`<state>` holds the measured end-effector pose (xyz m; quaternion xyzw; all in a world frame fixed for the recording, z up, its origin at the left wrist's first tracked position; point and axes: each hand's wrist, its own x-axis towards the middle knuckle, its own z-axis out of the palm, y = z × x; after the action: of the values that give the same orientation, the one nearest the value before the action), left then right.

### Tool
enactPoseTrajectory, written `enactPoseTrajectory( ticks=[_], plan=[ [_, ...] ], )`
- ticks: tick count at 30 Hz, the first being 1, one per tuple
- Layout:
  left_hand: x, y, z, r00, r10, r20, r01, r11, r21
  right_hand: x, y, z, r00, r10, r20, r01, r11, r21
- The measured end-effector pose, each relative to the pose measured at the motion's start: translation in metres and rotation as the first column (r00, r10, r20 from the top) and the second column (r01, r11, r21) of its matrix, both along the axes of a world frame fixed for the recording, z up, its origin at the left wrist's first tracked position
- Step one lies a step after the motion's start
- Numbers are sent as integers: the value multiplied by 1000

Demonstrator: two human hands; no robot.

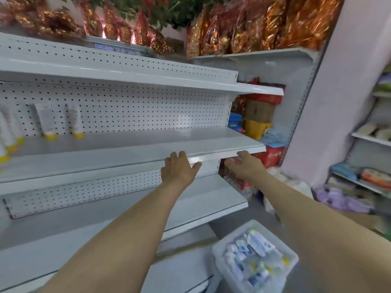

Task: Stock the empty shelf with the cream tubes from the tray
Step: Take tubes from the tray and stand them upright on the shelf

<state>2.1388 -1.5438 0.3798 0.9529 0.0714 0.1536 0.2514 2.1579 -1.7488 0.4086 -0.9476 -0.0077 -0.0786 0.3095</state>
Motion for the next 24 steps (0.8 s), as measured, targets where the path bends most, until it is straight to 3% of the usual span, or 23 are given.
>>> enactPoseTrajectory(
  ticks=[14,19,24],
  plan=[
    [80,-245,-42,980,-187,-67,186,982,-33,25,-241,-24,959,-269,-94,268,963,-21],
    [118,-303,-90,970,-190,-152,184,981,-56,69,-315,-60,949,-266,-169,272,962,16],
    [150,-326,-171,934,-170,-314,157,985,-65,114,-347,-142,899,-271,-344,283,959,-15]
  ],
)
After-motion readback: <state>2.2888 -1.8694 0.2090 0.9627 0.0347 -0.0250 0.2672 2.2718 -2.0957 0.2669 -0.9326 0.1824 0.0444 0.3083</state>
